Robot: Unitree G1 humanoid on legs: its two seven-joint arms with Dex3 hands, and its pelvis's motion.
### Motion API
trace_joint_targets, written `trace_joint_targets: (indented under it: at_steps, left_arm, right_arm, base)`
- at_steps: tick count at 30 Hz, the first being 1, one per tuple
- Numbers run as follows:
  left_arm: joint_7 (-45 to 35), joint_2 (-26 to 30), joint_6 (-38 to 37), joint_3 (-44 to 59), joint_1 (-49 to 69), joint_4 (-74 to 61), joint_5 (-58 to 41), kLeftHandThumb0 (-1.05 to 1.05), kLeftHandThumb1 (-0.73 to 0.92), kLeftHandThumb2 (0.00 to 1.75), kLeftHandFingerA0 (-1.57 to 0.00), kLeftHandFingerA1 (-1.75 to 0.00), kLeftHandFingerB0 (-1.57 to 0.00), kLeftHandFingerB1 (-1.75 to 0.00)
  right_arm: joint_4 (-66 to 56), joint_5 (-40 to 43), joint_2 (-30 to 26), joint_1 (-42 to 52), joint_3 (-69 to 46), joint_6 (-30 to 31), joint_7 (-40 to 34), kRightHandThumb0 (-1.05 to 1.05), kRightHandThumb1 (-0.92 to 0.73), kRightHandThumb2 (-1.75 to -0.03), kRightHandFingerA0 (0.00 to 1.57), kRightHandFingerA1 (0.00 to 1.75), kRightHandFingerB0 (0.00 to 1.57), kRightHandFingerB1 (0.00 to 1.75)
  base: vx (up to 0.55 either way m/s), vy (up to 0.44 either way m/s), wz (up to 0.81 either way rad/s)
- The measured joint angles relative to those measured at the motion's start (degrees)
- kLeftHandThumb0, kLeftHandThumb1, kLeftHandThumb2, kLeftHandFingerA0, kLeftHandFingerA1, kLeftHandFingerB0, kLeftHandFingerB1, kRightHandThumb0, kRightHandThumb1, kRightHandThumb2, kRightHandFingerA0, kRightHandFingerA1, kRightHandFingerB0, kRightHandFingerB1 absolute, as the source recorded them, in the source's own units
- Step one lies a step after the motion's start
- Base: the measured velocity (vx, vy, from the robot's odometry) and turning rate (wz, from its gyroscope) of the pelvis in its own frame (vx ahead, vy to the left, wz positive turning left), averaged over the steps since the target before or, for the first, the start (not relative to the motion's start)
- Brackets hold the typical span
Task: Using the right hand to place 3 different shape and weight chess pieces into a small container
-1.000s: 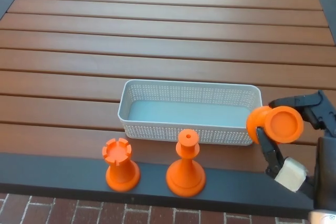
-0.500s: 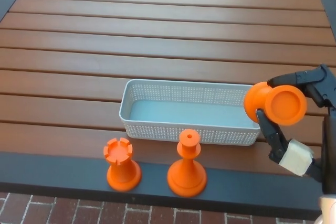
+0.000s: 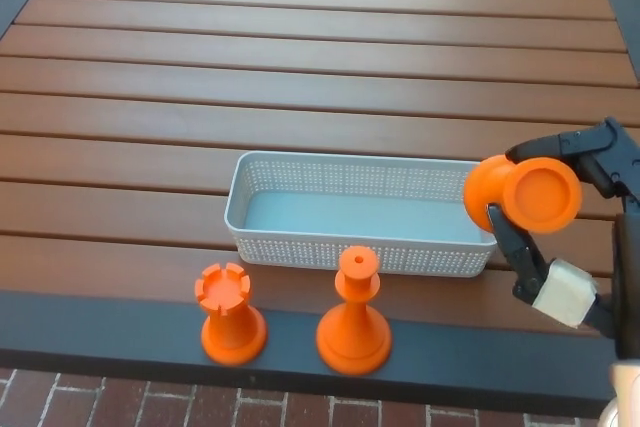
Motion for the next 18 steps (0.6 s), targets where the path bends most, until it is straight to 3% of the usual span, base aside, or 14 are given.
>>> trace_joint_targets:
  at_steps: [1, 2, 3, 5, 6, 10, 18]
  left_arm:
    - [-0.2, 0.08, 0.02, 0.03, 0.02, 0.0, -0.04, -0.11, 0.47, 1.1, -1.11, -1.34, -1.0, -1.13]
    - [-0.55, 0.13, 0.01, 0.07, 0.02, -0.07, -0.08, -0.11, 0.47, 1.1, -1.11, -1.34, -1.0, -1.13]
    - [-0.88, 0.15, 0.02, 0.14, 0.08, -0.07, -0.12, -0.05, 0.51, 1.11, -1.12, -1.25, -0.99, -1.06]
    - [-1.54, 0.23, 0.02, 0.22, 0.31, -0.14, -0.15, -0.05, 0.51, 1.11, -1.12, -1.25, -0.99, -1.06]
    - [-1.87, 0.34, 0.02, 0.36, 0.25, 0.05, -0.17, -0.09, 0.52, 1.1, -1.16, -1.15, -1.02, -1.0]
    - [-3.13, 1.82, -0.03, 1.34, -1.39, 0.74, -0.4, -0.09, 0.54, 1.14, -1.07, -1.31, -0.96, -1.06]
    - [-5.03, 0.94, -1.17, 0.07, 0.58, -15.67, -0.79, -0.07, 0.58, 1.05, -1.02, -1.35, -0.91, -1.04]
  right_arm:
    - [1.84, 0.08, -0.09, -1.87, -0.29, 0.24, 0.21, -0.13, -0.57, -1.08, 0.87, 1.66, 0.79, 1.44]
    - [3.63, 0.15, -0.16, -3.57, -0.55, 0.4, 0.34, -0.13, -0.57, -1.08, 0.87, 1.66, 0.79, 1.44]
    - [5.43, 0.23, -0.23, -5.38, -0.79, 0.57, 0.46, -0.16, -0.49, -1.07, 0.92, 1.73, 0.8, 1.46]
    - [11.88, 0.57, -0.41, -11.13, -1.45, 0.89, 0.94, -0.16, -0.49, -1.07, 0.92, 1.73, 0.8, 1.46]
    - [14.89, 0.79, -0.53, -13.5, -1.67, 0.96, 1.22, -0.15, -0.56, -1.11, 0.89, 1.64, 0.81, 1.4]
    - [23.48, 2.0, -1.25, -19.47, -2.23, 1.14, 2.43, -0.17, -0.56, -1.11, 0.88, 1.67, 0.78, 1.44]
    - [30.31, 3.82, -2.71, -22.64, -2.41, 1.24, 4.45, -0.16, -0.53, -1.14, 0.86, 1.7, 0.75, 1.49]
  base:
    - [0.0, 0.0, 0.0]
    - [0.0, 0.0, 0.0]
    - [0.0, 0.0, 0.0]
    - [0.0, 0.0, 0.0]
    - [-0.01, 0.0, 0.07]
    - [0.0, 0.0, 0.0]
    - [0.0, 0.0, 0.0]
